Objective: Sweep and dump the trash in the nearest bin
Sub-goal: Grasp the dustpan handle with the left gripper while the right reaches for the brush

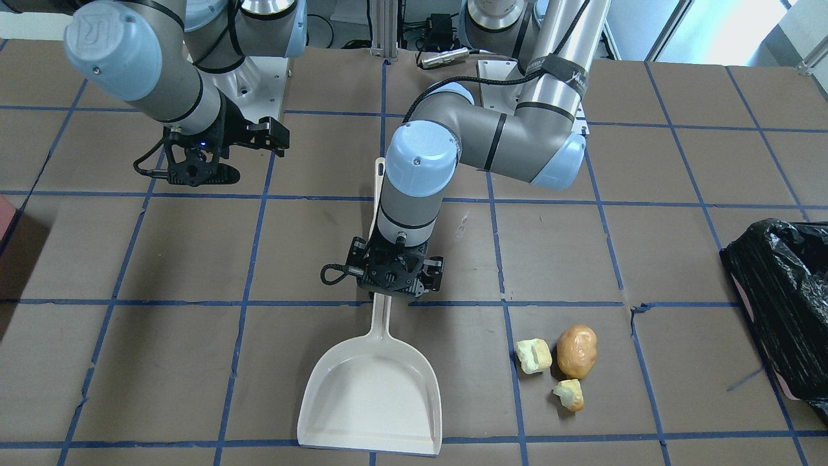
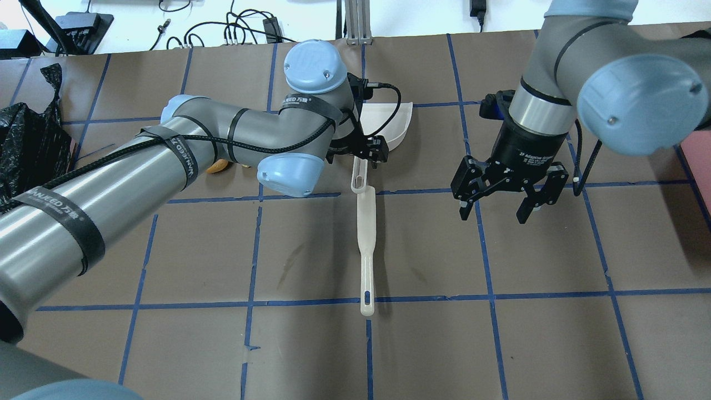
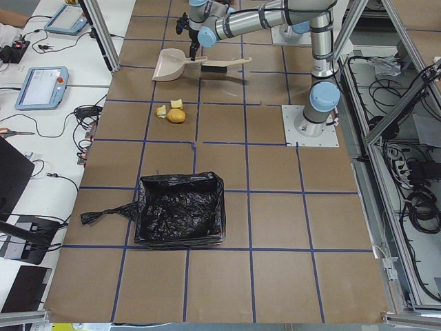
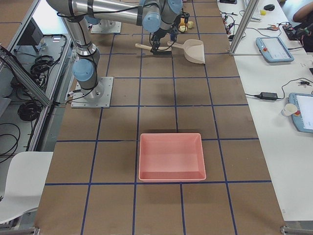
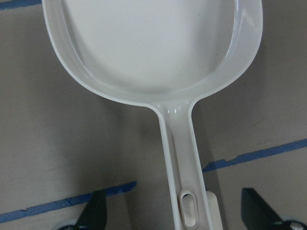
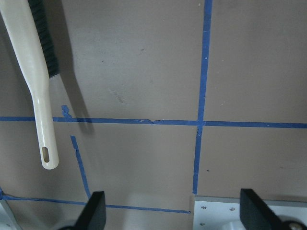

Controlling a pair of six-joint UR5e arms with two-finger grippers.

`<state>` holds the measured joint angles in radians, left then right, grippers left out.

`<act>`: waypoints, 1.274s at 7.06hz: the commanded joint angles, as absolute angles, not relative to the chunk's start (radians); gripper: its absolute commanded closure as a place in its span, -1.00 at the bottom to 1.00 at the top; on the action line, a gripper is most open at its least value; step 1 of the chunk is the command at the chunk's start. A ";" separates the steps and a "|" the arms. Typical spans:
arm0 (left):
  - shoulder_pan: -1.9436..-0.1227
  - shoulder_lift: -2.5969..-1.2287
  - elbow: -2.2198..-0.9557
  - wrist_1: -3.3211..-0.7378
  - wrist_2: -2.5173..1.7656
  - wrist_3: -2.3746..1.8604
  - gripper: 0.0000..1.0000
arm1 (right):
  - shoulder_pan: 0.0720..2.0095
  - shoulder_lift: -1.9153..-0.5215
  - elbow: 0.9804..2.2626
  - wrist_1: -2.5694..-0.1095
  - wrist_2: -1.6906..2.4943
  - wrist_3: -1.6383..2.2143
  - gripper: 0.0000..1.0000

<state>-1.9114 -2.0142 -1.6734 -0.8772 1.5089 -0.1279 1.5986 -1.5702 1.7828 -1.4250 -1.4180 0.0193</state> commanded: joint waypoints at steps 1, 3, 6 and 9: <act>-1.919 -2.042 -1.716 -0.806 1.509 -0.130 -1.00 | 1.730 -1.627 1.896 -1.559 -1.422 0.218 -0.97; -1.922 -2.037 -1.744 -0.793 1.511 -0.133 -0.85 | 1.856 -1.634 1.908 -1.585 -1.430 0.314 -1.00; -1.921 -2.033 -1.743 -0.793 1.476 -0.141 -0.61 | 1.954 -1.625 2.014 -1.869 -1.445 0.377 -0.99; -1.921 -2.034 -1.744 -0.795 1.477 -0.141 -0.30 | 2.014 -1.602 2.175 -2.159 -1.462 0.463 -0.98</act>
